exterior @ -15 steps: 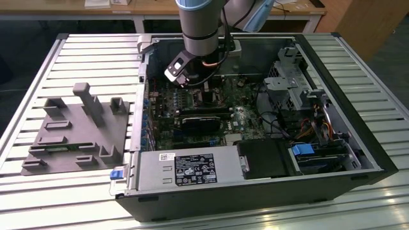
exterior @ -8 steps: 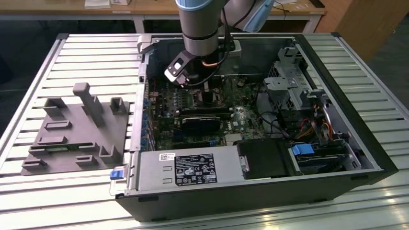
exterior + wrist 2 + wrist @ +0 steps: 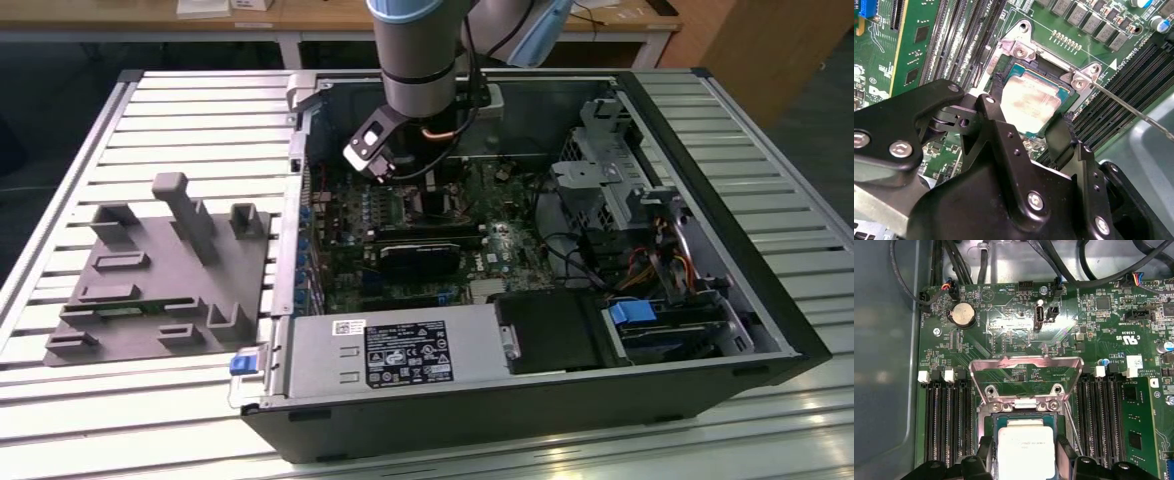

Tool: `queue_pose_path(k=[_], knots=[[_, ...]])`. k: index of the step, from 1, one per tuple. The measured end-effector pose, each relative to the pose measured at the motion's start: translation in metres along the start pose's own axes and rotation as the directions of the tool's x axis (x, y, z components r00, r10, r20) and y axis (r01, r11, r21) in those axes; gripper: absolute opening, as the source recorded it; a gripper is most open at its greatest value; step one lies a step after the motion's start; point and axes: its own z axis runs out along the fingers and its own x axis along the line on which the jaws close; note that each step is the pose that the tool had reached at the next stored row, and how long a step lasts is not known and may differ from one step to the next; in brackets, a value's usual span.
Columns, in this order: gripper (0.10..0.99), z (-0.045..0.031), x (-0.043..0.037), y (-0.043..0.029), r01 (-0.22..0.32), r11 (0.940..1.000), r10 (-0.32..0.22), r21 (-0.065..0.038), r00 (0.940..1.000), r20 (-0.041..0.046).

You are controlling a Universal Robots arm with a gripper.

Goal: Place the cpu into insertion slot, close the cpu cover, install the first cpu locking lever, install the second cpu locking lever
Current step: 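Place the cpu into insertion slot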

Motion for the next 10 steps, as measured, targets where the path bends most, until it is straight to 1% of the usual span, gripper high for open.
queue_pose_path(k=[3,9,10], knots=[[0.612,-0.0025,0.0001,0.0004,0.0,1.0,0.0,0.0,1.0,0.0],[0.612,-0.0131,0.0005,0.0018,0.0,1.0,0.0,0.0,1.0,-0.0001],[0.612,-0.014,0.0005,0.0019,0.0,1.0,0.0,0.0,1.0,0.0]])
